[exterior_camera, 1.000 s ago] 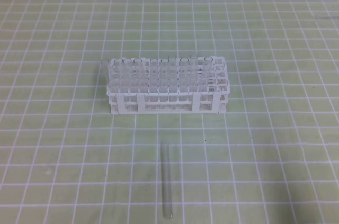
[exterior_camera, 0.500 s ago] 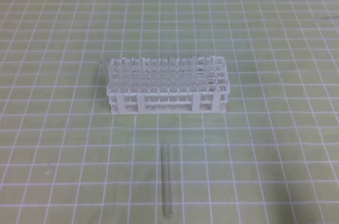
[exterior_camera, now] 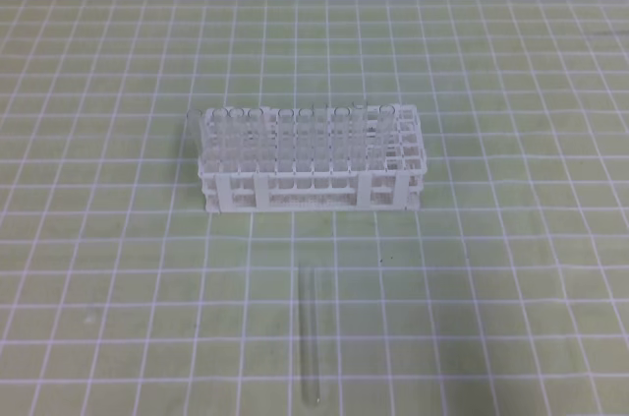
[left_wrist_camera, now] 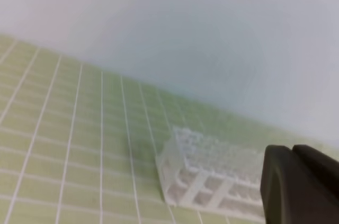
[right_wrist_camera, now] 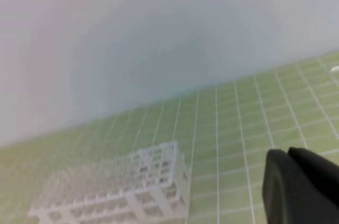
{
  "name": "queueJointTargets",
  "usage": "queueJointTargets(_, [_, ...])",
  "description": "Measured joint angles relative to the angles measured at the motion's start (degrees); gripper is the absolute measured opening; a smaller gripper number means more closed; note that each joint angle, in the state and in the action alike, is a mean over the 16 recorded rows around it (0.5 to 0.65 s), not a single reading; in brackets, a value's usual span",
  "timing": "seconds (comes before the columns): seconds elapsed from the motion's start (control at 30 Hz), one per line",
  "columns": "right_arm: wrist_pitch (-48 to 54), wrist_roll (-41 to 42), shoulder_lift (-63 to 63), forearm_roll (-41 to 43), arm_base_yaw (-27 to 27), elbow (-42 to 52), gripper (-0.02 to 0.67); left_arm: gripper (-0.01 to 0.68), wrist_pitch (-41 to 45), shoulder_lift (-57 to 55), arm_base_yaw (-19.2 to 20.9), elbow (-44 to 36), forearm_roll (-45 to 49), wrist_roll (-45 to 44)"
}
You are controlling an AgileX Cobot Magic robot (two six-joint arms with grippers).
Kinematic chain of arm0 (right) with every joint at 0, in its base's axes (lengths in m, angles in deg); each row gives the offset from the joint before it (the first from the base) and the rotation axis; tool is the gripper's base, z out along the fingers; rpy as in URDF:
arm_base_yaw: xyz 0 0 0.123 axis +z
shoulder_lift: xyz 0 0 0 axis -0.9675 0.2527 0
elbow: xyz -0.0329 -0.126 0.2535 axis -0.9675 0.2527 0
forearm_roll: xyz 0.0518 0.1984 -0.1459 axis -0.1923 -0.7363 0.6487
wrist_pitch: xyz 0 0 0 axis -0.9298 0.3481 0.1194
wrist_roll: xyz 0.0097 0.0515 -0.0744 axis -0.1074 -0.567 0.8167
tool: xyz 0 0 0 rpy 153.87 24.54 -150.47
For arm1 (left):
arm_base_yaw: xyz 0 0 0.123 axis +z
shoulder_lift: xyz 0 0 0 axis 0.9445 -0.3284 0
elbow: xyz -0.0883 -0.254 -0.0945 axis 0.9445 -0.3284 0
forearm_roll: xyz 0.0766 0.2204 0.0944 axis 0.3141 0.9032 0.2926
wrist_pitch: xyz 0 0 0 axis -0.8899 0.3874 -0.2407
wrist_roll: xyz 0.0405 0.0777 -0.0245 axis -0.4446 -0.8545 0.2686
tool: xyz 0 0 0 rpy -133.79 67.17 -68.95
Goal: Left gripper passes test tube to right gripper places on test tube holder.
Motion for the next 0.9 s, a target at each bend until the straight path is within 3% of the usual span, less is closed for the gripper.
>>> queueJointTargets(0.27, [13.25,0.26,16.02,4.72,0.0,-14.24,-0.002,0.0,13.16,-19.15,-0.02,14.06,1.76,-1.03])
queueJointTargets(0.5, [21.42,1.47,28.24,7.08,0.02,-19.98,-0.002,0.0,22.73,-37.64,-2.42,23.34,-0.77,-4.92])
queueJointTargets(0.63, [23.85,2.28,32.3,7.79,0.03,-20.63,-0.002,0.0,24.37,-46.23,-6.58,26.43,-2.23,-4.74])
queueJointTargets(0.9, [25.28,3.82,35.31,9.02,0.04,-20.67,-0.002,0.0,23.89,-62.34,-20.66,32.96,1.46,4.39])
